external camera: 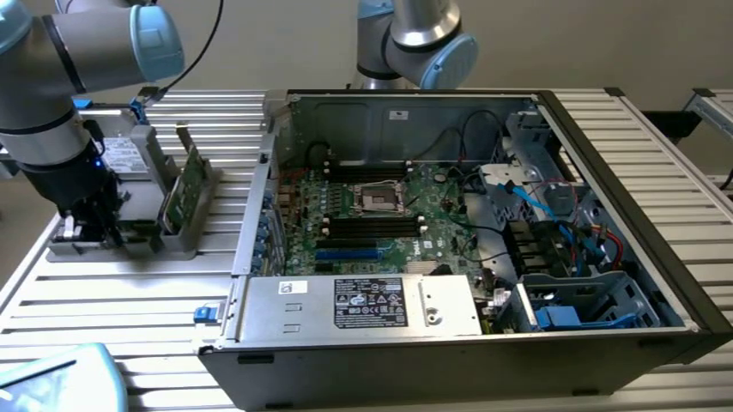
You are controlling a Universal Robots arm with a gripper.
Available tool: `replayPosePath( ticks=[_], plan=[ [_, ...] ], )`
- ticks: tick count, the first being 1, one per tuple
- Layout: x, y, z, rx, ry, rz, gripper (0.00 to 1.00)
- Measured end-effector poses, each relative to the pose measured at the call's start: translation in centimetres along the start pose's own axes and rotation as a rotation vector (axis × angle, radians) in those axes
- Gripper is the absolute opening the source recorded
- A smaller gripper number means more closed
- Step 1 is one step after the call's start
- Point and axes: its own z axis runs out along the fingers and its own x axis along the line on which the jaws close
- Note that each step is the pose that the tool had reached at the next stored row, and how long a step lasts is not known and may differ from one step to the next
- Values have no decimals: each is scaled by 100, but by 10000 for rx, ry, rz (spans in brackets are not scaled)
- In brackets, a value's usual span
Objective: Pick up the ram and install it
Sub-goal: 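Pick up the ram and move it above insertion slot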
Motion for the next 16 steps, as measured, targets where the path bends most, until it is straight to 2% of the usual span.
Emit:
replayPosePath(
  ticks=[9,16],
  plan=[
    [0,8,-88,0,0,0,13],
    [0,17,-192,0,1,0,13]
  ],
)
